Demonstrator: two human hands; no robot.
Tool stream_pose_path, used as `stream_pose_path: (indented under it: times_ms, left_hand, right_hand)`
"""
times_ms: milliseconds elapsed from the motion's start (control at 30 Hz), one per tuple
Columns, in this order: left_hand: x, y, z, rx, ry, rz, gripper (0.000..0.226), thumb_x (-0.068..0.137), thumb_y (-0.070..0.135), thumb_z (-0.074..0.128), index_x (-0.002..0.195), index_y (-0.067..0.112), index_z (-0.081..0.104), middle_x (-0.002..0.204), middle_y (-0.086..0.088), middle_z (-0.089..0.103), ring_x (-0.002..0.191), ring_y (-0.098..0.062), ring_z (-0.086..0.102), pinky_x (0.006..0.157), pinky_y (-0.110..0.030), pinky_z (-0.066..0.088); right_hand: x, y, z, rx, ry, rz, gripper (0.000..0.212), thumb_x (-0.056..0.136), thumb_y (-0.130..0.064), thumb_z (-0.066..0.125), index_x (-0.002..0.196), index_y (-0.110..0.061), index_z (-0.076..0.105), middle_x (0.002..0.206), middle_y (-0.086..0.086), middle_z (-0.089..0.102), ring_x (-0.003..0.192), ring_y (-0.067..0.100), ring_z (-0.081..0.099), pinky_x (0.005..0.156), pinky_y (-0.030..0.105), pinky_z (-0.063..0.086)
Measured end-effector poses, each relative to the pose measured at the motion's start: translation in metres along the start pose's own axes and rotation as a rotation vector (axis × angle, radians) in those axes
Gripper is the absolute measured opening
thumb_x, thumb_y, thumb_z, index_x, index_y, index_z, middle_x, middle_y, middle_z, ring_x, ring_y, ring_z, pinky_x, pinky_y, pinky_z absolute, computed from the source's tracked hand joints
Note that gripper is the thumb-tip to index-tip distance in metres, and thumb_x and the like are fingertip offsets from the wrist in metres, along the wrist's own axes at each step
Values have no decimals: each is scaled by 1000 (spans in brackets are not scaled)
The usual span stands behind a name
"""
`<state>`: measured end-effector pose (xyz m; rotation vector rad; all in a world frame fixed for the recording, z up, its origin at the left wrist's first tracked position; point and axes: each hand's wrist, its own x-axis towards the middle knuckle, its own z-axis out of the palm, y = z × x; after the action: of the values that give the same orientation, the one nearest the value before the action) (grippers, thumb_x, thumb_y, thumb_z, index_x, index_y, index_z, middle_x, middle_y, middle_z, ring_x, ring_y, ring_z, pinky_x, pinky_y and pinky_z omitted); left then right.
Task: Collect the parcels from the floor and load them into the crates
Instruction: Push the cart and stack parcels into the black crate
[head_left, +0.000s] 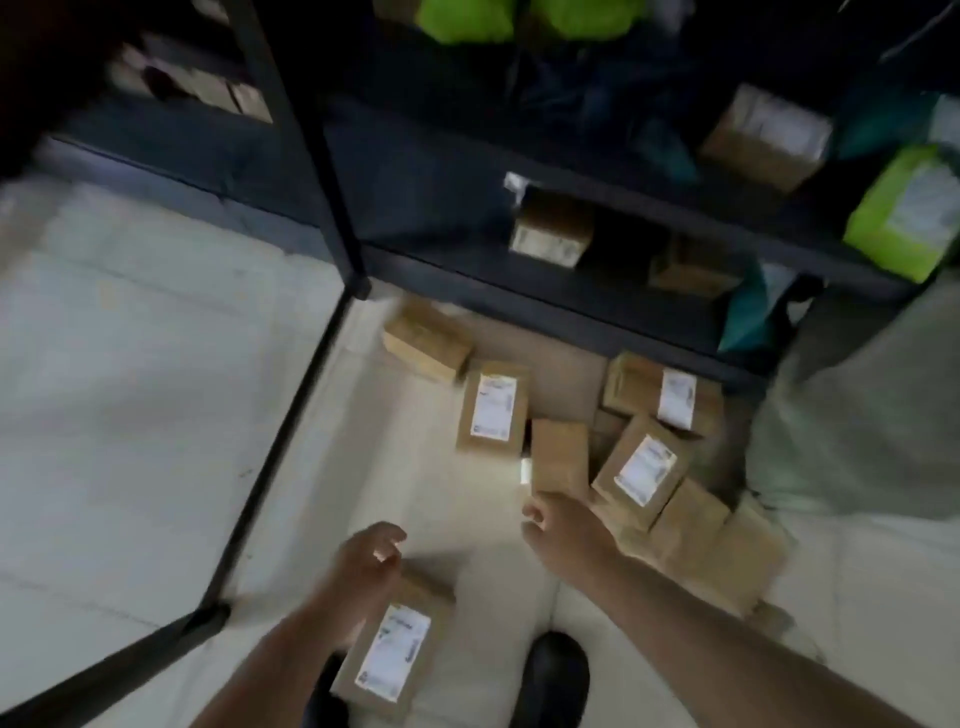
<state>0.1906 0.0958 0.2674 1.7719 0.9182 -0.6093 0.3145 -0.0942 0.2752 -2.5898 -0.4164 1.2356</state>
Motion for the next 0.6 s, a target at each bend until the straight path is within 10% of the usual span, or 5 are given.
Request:
stream_pose_path:
  times_ms: [333,600]
  left_hand:
    - [213,-103,116,28,5,-67,24,90,12,53,113,17,59,99,-3,62,84,-23,60,61,-24,42]
    - [254,-161,140,223,-72,-53,46,83,26,64,127,26,50,129,-1,53,113,-18,51,86,-29,43]
  right_hand:
    - [271,26,141,-432,54,-49,63,97,-28,36,151,-16,6,160,9,0,147,27,2,117,51,5]
    - [300,81,199,-450,161,-35,95,87,-61,43,149,-21,-17,157,3,-22,145,27,-18,111,60,-10]
